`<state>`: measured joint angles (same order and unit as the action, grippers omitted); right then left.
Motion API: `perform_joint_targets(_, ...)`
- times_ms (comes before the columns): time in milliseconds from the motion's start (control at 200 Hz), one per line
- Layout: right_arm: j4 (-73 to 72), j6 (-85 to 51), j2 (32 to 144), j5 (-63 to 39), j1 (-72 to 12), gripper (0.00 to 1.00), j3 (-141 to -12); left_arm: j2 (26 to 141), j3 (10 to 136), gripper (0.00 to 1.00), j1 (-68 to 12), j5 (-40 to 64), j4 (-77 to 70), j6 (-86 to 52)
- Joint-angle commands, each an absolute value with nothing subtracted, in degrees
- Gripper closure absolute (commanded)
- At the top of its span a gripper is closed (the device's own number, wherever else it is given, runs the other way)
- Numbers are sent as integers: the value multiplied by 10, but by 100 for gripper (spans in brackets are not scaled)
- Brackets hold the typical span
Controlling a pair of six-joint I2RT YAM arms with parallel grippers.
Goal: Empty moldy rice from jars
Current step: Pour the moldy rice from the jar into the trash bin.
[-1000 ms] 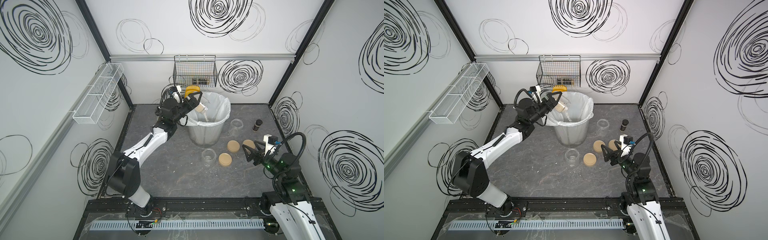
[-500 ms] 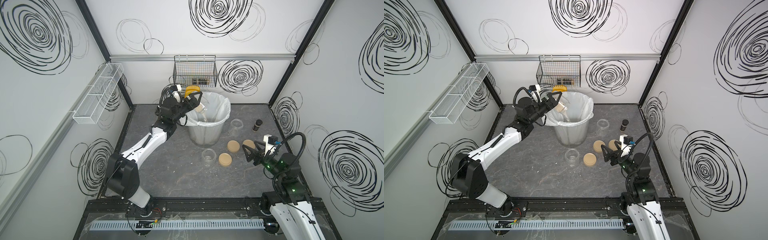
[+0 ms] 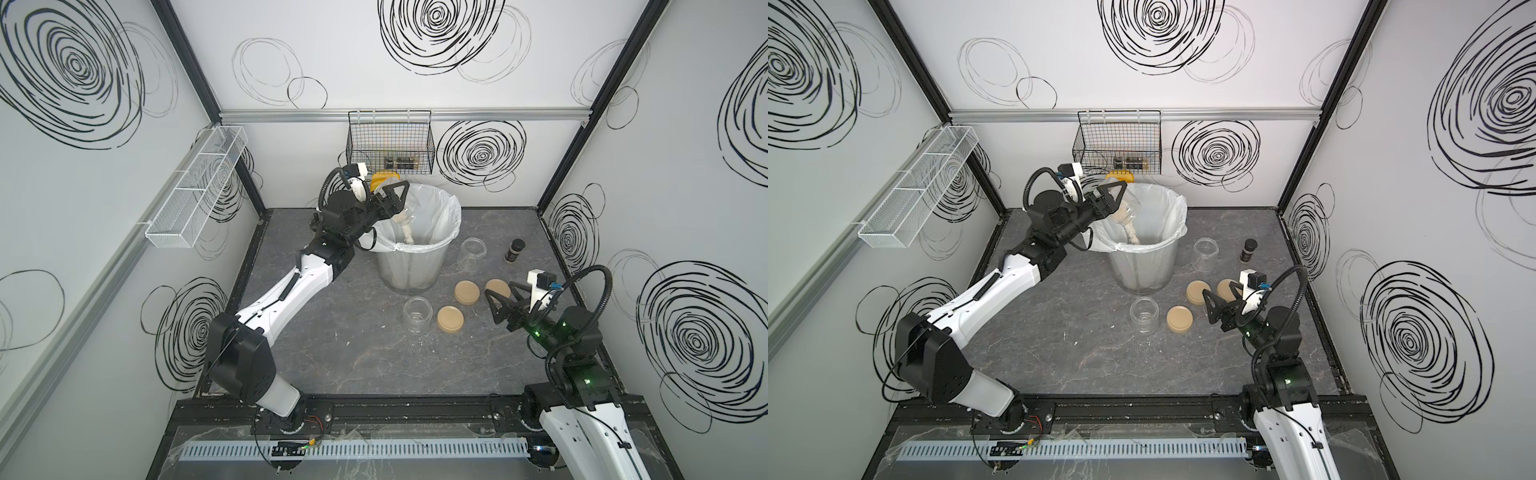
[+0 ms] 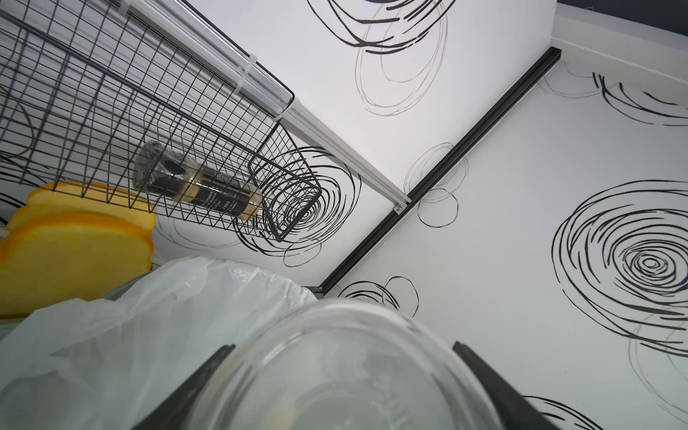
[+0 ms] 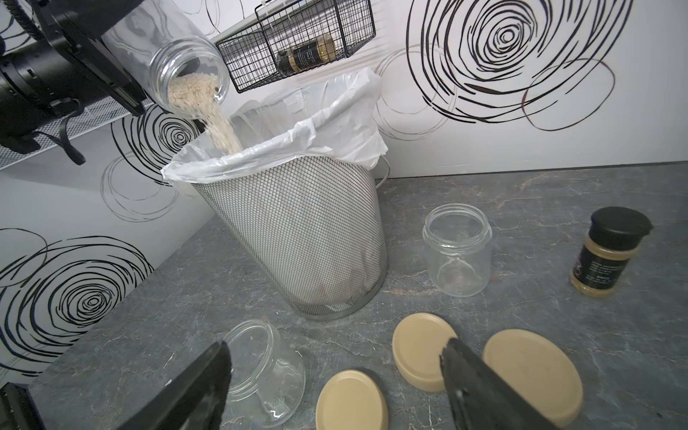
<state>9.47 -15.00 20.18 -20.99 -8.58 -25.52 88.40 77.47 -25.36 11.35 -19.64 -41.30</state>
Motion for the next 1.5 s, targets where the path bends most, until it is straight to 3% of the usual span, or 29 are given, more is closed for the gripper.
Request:
perform_joint_targets(0,95,-153,194,-205,-84,10,-251,853,807,37,-261,94,-232,-373)
perform_joint_targets(515,93,-154,198,-211,-85,10,-256,889,829,36,-261,67,-186,-345)
perform_joint_targets(1496,103,-158,186,-216,-84,9,-258,954,977,35,-367,-108,-48,61)
